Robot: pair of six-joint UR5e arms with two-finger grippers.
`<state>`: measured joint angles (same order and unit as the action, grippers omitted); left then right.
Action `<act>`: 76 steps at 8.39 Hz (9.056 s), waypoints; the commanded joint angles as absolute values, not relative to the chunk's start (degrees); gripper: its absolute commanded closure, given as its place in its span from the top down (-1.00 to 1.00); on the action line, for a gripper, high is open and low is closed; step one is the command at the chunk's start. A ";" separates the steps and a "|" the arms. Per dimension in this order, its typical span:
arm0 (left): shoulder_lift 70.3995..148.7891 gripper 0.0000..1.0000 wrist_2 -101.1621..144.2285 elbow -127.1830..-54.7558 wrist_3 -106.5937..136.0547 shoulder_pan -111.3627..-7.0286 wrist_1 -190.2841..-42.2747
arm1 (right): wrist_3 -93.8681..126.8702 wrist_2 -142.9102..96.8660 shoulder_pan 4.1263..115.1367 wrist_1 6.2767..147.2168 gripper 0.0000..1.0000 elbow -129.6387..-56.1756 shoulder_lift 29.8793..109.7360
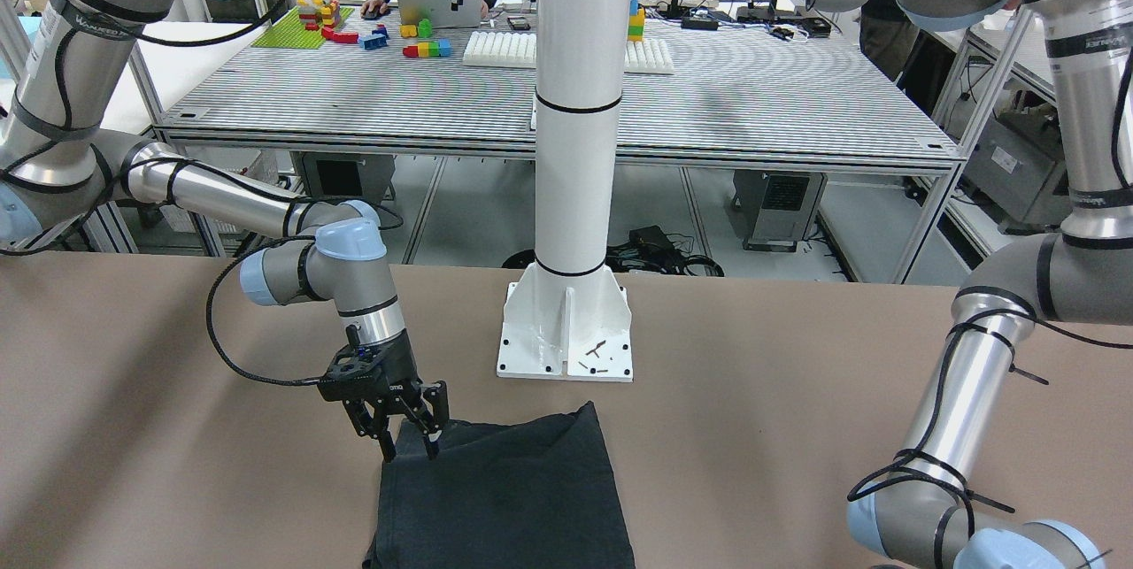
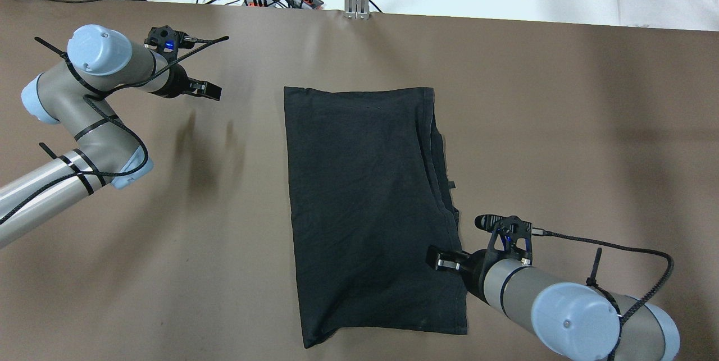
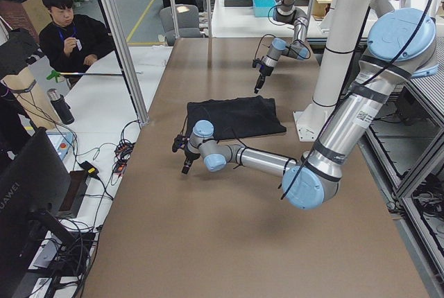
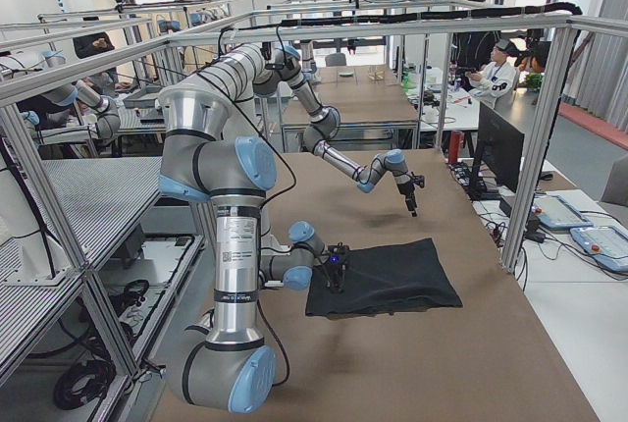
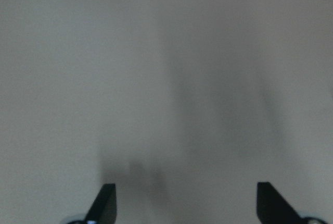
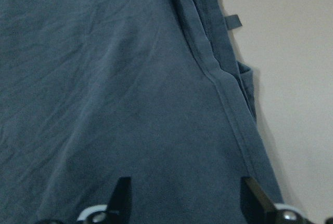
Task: Fold clothes
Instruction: 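Move the left gripper down to the shirt's near corner, then grasp the near edge corners of the shirt with both grippers, then lift the near edge with both grippers and fold it over toward the far edge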
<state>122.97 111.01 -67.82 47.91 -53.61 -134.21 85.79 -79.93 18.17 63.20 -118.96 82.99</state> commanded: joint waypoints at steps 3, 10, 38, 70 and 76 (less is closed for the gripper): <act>120.61 0.90 111.62 -77.30 62.43 -51.87 -134.12 | 99.37 -79.72 18.02 65.14 0.84 -116.81 79.10; 98.87 0.90 85.94 -111.45 101.04 -17.64 -133.95 | 102.31 -78.40 17.93 63.98 0.87 -116.81 78.49; 105.64 -1.00 71.10 -107.93 106.79 -5.01 -133.68 | 114.59 -70.33 8.19 72.77 0.81 -113.49 79.02; 111.70 -1.00 89.91 -115.61 97.83 -28.46 -119.44 | 107.77 -70.20 17.80 79.63 -1.00 -120.36 69.55; 123.55 -1.00 90.00 -92.67 90.80 -34.80 -119.79 | 102.14 -74.00 26.54 76.75 -0.91 -100.23 59.08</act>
